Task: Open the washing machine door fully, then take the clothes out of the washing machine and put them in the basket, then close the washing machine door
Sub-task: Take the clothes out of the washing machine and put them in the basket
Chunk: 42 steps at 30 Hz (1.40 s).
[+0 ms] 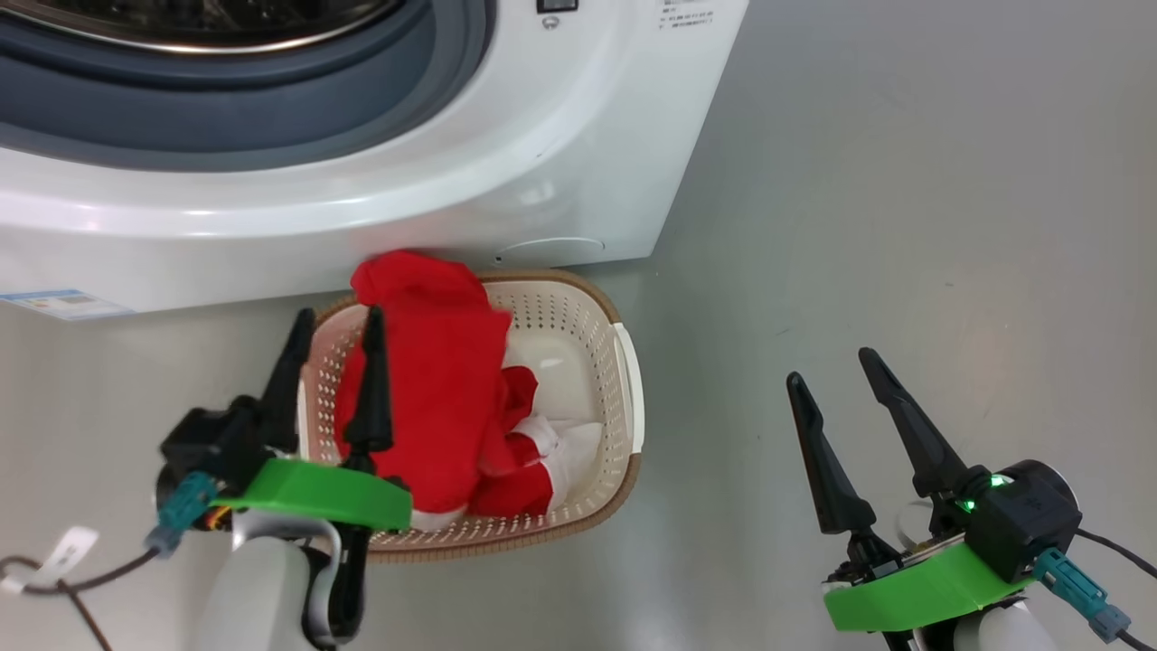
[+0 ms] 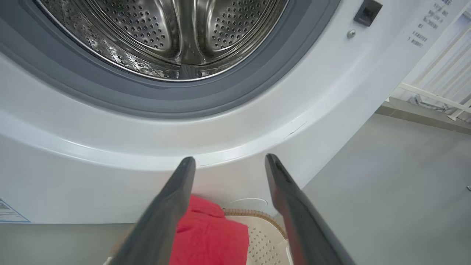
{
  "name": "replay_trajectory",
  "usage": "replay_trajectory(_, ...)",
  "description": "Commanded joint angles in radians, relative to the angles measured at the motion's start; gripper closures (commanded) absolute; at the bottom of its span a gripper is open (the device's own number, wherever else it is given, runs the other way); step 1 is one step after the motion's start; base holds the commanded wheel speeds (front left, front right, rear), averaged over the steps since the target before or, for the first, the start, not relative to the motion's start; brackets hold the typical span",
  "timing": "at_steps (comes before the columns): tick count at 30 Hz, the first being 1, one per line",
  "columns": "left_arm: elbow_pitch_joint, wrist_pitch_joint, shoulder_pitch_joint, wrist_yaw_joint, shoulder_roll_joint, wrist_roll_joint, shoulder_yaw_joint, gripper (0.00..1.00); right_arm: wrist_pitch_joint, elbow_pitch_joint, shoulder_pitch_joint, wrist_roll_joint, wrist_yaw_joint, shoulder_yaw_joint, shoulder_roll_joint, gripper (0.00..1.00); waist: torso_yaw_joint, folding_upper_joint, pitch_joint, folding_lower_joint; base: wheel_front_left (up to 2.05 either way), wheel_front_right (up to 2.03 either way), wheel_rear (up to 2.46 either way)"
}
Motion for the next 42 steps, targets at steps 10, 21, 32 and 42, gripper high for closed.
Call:
replay_trajectory(10, -0.255, -0.005, 0.127, 0.051, 0.016, 0.008, 0.076, 0.00, -0.007, -0.017, 0.039, 0.003, 0.002, 0.026, -0.001, 0.00, 0.006, -0.0001, -0.066, 0.0000, 0.00, 0.00, 0.00)
replay_trajectory(21, -0.407, -0.005, 0.228, 0.108, 0.016, -0.039, 0.078, 0.00, -0.007, -0.015, 0.060, 0.001, 0.002, 0.022, -0.001, 0.00, 0.006, -0.0001, -0.143, 0.0000, 0.00, 0.00, 0.00)
replay_trajectory(32, -0.494, 0.014, 0.344, 0.162, 0.043, -0.005, 0.084, 0.00, -0.008, -0.017, 0.101, -0.006, 0.002, -0.008, -0.001, 0.00, 0.003, -0.0001, -0.241, 0.0000, 0.00, 0.00, 0.00)
replay_trajectory(42, -0.551, 0.046, 0.432, 0.180, 0.066, 0.009, 0.069, 0.00, -0.008, -0.018, 0.138, -0.011, 0.002, -0.027, -0.001, 0.00, -0.019, -0.0001, -0.322, 0.0000, 0.00, 0.00, 0.00)
